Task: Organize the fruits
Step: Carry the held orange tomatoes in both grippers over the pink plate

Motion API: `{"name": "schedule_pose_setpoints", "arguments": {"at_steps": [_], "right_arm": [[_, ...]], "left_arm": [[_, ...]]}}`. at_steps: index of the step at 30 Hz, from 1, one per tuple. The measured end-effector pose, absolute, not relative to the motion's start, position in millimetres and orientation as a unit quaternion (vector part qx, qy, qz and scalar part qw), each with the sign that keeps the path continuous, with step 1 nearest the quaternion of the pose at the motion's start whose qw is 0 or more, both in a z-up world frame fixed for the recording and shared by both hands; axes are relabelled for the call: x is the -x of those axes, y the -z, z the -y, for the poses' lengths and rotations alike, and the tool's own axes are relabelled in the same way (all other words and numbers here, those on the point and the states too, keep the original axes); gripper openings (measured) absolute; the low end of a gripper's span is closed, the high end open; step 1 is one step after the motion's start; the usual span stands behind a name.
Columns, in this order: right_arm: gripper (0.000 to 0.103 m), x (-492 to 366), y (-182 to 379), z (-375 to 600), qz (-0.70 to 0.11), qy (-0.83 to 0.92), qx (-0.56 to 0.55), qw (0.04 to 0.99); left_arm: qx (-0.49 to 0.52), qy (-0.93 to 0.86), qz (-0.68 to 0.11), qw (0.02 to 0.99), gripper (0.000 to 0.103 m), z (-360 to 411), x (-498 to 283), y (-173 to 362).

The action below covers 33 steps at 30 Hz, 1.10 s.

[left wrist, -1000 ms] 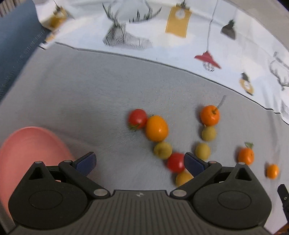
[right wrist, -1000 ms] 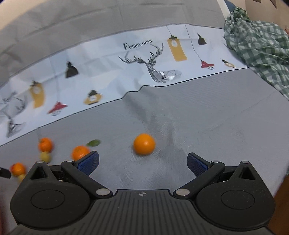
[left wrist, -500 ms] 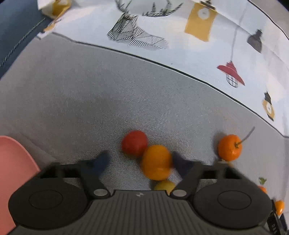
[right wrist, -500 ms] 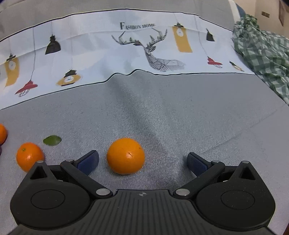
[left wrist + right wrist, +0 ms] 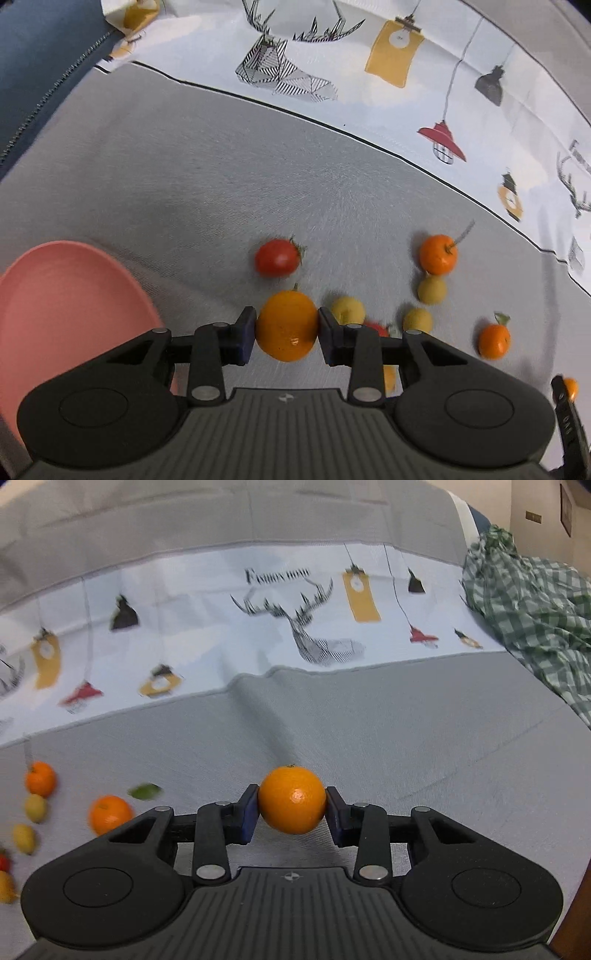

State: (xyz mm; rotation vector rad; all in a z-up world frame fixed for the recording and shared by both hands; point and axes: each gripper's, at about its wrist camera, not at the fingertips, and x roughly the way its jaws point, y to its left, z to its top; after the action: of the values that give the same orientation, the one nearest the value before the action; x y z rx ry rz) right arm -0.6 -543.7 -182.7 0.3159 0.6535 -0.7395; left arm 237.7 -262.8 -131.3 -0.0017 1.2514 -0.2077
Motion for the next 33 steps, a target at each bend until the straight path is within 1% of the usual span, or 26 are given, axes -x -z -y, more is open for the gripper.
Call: {"name": "schedule_pose_setpoints", "arguments": {"at_steps": [7, 17, 24, 33], "right_arm": [[0.039, 30.3, 133.1, 484.8, -0.285, 0.286, -0.171, 0.899], [0.039, 73.2, 87.0, 346.7, -0.302, 0.147, -0.168, 0.927], [0.039, 83.0, 44.1, 272.6, -0.289, 0.068, -0.142, 0.944], [0.039, 102.6, 3.4, 218.9, -0.262, 0.047, -0.093, 0.959]], "left_arm": [[-0.026, 0.111, -0.574, 0.811, 0.039, 224.9, -187.7, 91.5], [-0.036, 0.098, -0.568, 0.817, 0.039, 119.4, -109.9, 47.9], [-0.003, 0.093, -0.552, 0.828, 0.039, 50.6, -69.7, 23.7], [0.024, 0.103, -0.498, 0.861, 0.039, 9.8, -42.5, -11.0]]}}
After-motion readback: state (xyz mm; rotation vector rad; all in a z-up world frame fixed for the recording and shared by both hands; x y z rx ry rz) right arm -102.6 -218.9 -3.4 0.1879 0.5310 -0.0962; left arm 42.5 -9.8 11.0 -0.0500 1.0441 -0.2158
